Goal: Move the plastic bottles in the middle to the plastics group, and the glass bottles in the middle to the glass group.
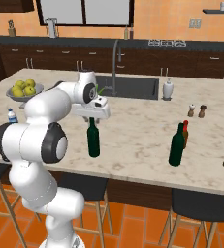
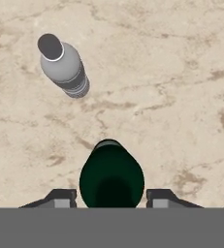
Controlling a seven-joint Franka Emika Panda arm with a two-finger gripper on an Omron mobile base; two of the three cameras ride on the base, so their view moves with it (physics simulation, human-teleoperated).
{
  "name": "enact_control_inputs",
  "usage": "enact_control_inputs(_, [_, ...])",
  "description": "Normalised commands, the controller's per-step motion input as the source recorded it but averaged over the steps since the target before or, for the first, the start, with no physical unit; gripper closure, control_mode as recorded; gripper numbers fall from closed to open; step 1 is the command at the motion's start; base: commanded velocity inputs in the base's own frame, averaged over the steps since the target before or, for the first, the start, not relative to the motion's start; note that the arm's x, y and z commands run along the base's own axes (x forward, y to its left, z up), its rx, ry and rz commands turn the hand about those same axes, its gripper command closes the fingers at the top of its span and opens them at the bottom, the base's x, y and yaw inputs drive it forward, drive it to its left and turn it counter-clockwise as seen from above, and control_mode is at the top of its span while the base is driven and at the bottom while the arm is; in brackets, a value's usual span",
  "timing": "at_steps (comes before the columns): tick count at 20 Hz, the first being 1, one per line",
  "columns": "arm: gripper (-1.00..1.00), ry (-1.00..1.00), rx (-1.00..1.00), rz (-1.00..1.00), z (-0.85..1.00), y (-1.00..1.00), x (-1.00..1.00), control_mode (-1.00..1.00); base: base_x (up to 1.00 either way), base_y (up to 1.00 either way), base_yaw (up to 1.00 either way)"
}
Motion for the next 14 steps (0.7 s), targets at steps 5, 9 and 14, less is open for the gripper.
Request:
enact_control_inputs(5, [1.00, 0.02, 0.00, 0.00, 0.00, -0.16, 0.00, -1.00, 0.00, 0.00, 0.00])
enact_control_inputs(9, [1.00, 0.00, 0.00, 0.00, 0.10, -0.41, -0.03, -1.00, 0.00, 0.00, 0.00])
enact_control_inputs(14, [1.00, 0.00, 0.00, 0.00, 0.28, -0.59, -0.15, -1.00, 0.00, 0.00, 0.00])
